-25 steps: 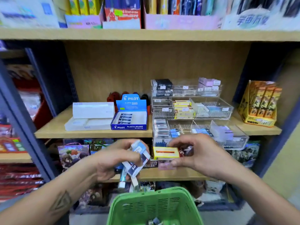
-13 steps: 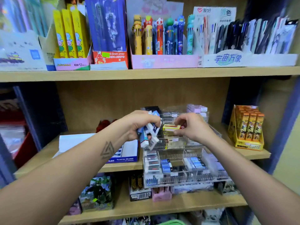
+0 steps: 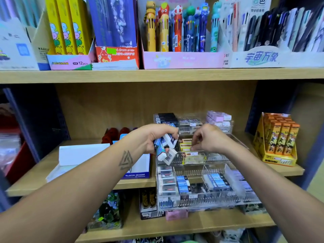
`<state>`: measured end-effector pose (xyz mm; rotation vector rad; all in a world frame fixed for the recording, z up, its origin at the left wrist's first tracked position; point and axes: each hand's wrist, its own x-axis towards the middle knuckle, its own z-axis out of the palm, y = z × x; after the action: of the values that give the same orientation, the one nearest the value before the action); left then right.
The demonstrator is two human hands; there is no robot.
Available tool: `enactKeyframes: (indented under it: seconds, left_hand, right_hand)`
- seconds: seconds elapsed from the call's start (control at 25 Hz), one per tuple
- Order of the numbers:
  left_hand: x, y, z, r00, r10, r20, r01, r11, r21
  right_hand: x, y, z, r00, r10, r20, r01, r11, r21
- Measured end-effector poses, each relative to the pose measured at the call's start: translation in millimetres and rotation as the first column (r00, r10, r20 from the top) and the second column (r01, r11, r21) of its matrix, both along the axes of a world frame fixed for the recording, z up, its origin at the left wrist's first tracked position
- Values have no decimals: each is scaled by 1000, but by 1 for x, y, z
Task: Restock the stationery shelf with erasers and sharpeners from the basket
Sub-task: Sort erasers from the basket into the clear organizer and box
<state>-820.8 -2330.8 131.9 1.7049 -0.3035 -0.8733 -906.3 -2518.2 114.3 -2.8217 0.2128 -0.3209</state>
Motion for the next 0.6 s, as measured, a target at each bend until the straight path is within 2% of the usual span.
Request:
enactKeyframes:
  seconds: [0.12, 0.24, 0.28, 0.32, 0.4, 0.48, 0.52, 0.6]
  left_hand:
    - [-1, 4, -2, 1000, 14, -23, -15, 999, -35]
    - [-1, 16, -2, 996, 56, -74, -67, 985, -160]
    - [1, 22, 0, 993, 77, -92, -96, 971, -220]
    - [2, 29, 2, 988, 98, -117, -127, 952, -280]
    - [3, 45, 7, 979, 136, -155, -187, 904, -385]
    - [6, 62, 8, 966, 173, -190, -243, 855, -457]
    - [7, 72, 6, 958, 194, -210, -275, 830, -486]
    - [12, 89, 0, 938, 239, -250, -340, 772, -537]
  right_hand:
    - [3, 5, -2, 998, -48, -45, 46, 998, -33]
    - [-2, 14, 10, 999, -45, -28, 43, 995, -87]
    - [-5, 23, 18, 1000, 5, 9, -5, 1000, 20]
    - [-9, 34, 23, 996, 87, 32, -92, 972, 217]
    - [-17, 66, 30, 954, 299, 27, -254, 759, 600]
    - [-13, 95, 25, 927, 373, 43, -282, 617, 735]
    - [-8, 107, 21, 930, 359, 77, -287, 580, 762]
    - [3, 122, 15, 935, 323, 149, -318, 572, 756]
